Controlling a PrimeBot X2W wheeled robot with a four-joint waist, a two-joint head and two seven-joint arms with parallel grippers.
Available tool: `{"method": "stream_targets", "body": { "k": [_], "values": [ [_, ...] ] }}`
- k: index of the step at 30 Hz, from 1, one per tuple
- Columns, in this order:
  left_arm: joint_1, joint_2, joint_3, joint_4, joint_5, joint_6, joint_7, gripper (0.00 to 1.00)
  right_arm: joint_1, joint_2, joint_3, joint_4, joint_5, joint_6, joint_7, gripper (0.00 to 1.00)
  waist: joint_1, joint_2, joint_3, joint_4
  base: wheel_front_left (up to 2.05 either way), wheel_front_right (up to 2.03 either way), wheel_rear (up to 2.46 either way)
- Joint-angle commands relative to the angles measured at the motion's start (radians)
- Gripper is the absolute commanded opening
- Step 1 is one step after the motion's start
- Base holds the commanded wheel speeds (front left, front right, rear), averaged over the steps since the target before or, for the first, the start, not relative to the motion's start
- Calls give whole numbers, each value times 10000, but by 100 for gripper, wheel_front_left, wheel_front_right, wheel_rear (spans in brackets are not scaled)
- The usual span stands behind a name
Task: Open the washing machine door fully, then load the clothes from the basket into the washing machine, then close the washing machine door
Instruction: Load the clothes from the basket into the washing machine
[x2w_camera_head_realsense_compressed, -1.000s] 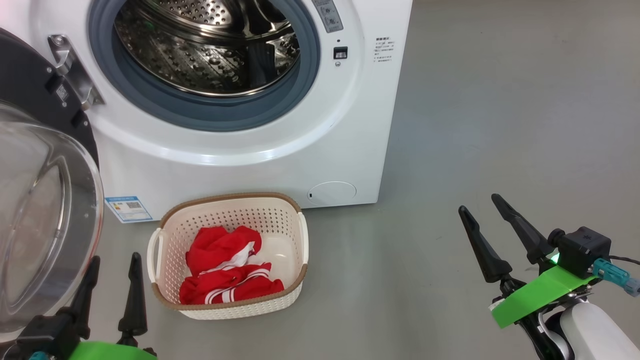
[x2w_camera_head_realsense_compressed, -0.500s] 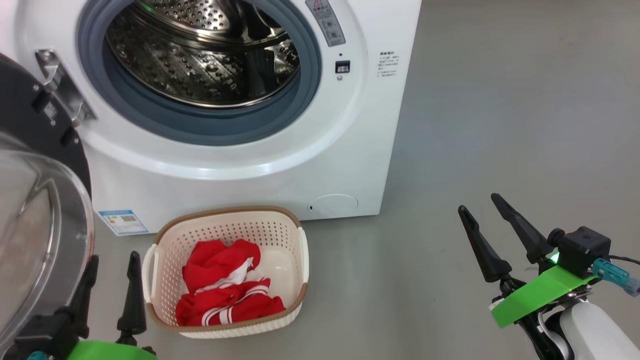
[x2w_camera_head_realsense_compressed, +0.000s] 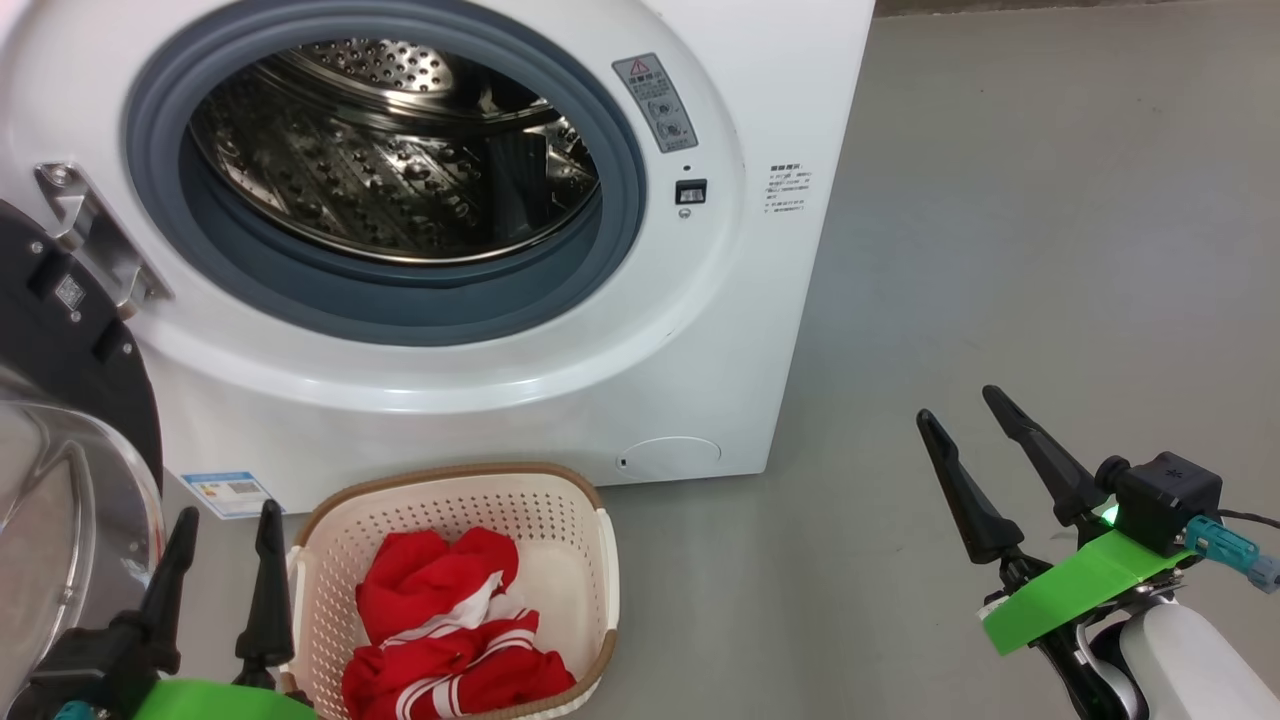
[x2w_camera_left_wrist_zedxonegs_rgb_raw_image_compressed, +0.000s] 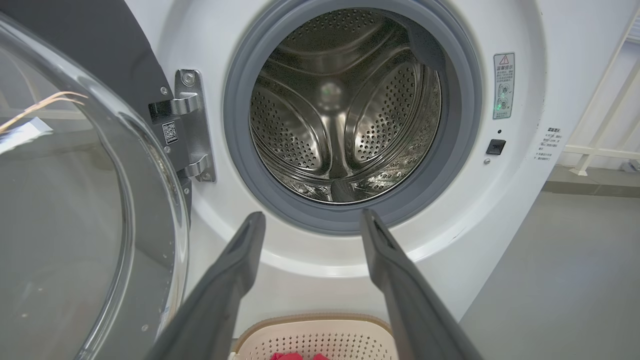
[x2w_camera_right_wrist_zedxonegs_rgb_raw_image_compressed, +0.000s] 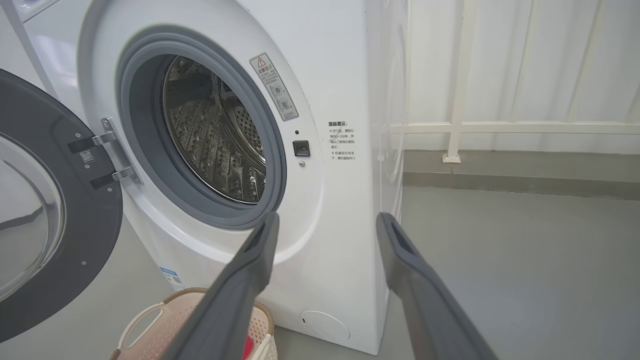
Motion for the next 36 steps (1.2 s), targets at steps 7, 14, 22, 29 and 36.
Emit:
{"method": "stream_targets", "body": {
  "k": [7,14,22,29,36],
  "values": [
    [-385,161,441,-114,119,-132,-91,100,-98,-84,93,-242,-55,16,-120,100,0,-1,33,36,2,-2,0],
    [-407,120,467,-65,165,-172,-91,100,-106,-60,128,-222,-54,16,-120,100,0,-1,24,55,0,0,0],
    [-415,89,503,-46,202,-206,-91,100,-115,-70,130,-240,-43,16,-120,100,0,-1,75,73,0,0,0],
    [-430,69,534,-15,224,-226,-91,100,-125,-71,118,-242,-52,16,-120,100,0,-1,105,85,0,0,0],
    [-424,49,565,17,246,-241,-91,100,-124,-63,126,-238,-56,16,-120,100,0,-1,99,88,0,0,0]
  ]
}}
